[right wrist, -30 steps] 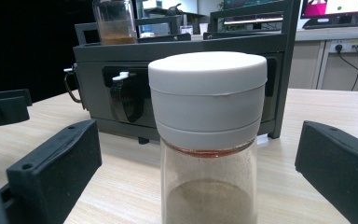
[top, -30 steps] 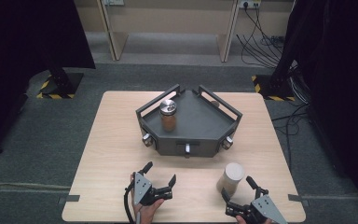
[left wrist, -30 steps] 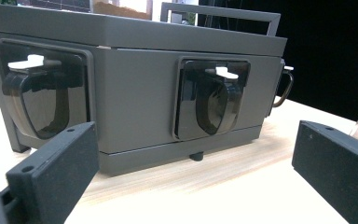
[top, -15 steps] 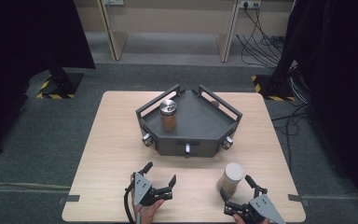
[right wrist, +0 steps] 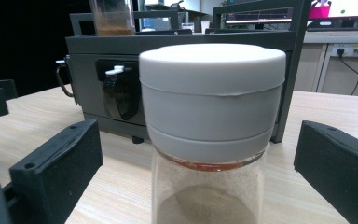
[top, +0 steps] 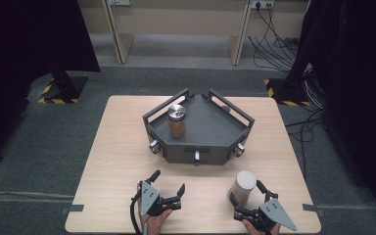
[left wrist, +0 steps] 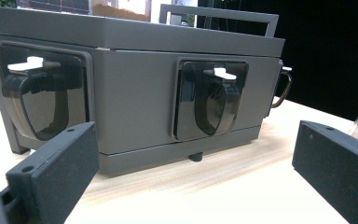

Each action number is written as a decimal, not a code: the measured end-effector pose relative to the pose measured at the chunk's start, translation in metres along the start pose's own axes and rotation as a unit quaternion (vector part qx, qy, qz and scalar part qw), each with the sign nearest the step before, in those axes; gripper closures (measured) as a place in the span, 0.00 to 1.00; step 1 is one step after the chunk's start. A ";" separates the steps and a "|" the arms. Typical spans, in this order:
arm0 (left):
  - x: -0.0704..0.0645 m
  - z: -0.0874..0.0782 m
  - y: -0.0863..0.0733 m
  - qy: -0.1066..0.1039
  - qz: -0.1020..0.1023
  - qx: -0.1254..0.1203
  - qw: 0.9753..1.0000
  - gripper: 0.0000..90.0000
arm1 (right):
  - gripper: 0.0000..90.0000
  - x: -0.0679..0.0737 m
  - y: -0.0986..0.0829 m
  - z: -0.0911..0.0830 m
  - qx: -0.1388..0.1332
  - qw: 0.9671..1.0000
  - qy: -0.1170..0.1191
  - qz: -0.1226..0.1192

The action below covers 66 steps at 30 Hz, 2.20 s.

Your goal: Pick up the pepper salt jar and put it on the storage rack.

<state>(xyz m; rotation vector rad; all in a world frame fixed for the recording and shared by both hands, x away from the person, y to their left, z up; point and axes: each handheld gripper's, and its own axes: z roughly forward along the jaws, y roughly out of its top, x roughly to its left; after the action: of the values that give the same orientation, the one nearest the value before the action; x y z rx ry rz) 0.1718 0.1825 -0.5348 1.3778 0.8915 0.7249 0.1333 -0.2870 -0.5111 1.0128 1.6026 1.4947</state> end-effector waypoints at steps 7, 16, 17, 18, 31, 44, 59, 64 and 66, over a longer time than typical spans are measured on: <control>0.000 0.000 0.000 0.000 0.000 -0.001 1.000 0.00 | 0.09 -0.004 0.000 0.005 0.005 1.000 0.004 0.004; 0.000 0.000 0.000 0.001 0.000 -0.001 1.000 0.00 | 0.26 -0.006 0.000 0.010 0.008 1.000 0.008 -0.004; 0.000 0.000 0.000 0.001 0.000 -0.001 1.000 0.00 | 0.27 -0.005 0.000 0.010 0.008 1.000 0.008 -0.005; 0.000 0.000 0.000 0.001 0.000 -0.001 1.000 0.00 | 0.28 -0.004 0.000 0.011 0.008 1.000 0.007 -0.005; -0.001 0.000 0.000 0.001 0.001 0.000 1.000 0.00 | 0.39 0.001 0.002 0.011 0.010 1.000 -0.009 -0.019; -0.001 0.000 0.000 0.001 0.001 0.000 1.000 0.00 | 0.39 0.002 0.005 0.008 0.005 1.000 -0.015 -0.017; -0.001 0.000 0.000 0.001 0.003 0.001 1.000 0.00 | 0.40 0.002 0.022 0.005 0.001 1.000 0.003 -0.026; -0.001 0.000 0.000 0.001 0.003 0.001 1.000 0.00 | 0.40 0.002 0.029 0.006 0.001 1.000 0.011 -0.025; -0.001 0.000 0.000 0.001 0.004 0.001 1.000 0.00 | 0.40 0.003 0.032 0.007 0.003 1.000 0.013 -0.024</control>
<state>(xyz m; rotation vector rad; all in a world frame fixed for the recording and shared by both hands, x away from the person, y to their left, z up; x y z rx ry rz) 0.1712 0.1816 -0.5346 1.3822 0.8889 0.7313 0.1410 -0.2807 -0.4802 0.9541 1.6398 1.4777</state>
